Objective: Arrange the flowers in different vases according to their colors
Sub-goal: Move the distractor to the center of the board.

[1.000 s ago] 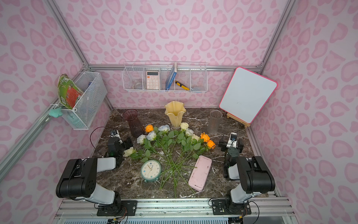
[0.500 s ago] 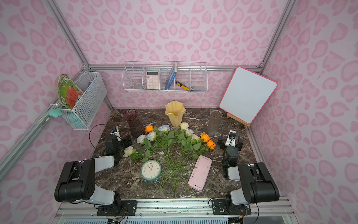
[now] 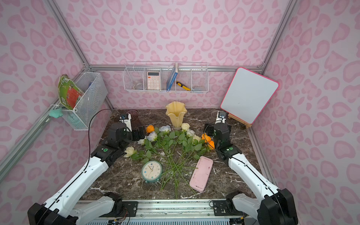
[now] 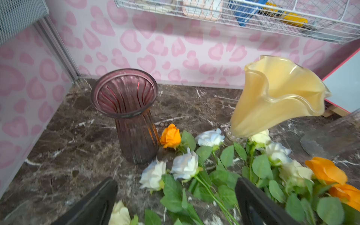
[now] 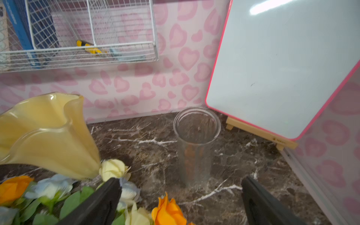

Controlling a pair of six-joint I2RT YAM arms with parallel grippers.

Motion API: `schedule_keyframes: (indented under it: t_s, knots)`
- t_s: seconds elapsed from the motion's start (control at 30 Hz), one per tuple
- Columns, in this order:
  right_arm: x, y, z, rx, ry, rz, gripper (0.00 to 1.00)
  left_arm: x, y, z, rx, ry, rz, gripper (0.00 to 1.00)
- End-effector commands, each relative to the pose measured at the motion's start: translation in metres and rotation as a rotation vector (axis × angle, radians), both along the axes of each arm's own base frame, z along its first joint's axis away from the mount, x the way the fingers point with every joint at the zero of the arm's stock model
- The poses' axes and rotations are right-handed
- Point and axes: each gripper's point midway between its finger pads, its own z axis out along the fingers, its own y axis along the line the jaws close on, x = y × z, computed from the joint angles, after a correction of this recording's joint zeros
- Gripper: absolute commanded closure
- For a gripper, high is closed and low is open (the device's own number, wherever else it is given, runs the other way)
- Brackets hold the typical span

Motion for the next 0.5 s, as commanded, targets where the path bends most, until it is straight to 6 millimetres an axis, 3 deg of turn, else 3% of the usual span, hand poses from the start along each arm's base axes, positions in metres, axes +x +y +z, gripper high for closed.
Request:
schedule_keyframes:
  t_s: [0.0, 0.07, 0.13, 0.23, 0.33, 0.47]
  knots:
    - [-0.038, 0.036, -0.060, 0.002, 0.300, 0.089, 0.00, -0.053, -0.001, -0.050, 0.042, 0.328, 0.051, 0.01]
    - [-0.061, 0.070, -0.086, -0.045, 0.383, 0.174, 0.00, -0.076, -0.011, -0.069, 0.054, 0.426, 0.057, 0.01]
    - [-0.083, 0.093, -0.117, -0.065, 0.487, 0.232, 0.00, -0.097, -0.014, -0.089, 0.058, 0.500, 0.088, 0.02]
    - [-0.108, 0.103, -0.154, -0.110, 0.591, 0.240, 0.00, -0.120, -0.020, -0.116, 0.071, 0.566, 0.116, 0.05]
    - [-0.126, 0.108, -0.167, -0.118, 0.630, 0.258, 0.01, -0.135, -0.032, -0.132, 0.099, 0.593, 0.109, 0.07]
    - [-0.140, 0.105, -0.167, -0.091, 0.637, 0.259, 0.03, -0.141, -0.051, -0.146, 0.146, 0.624, 0.087, 0.10]
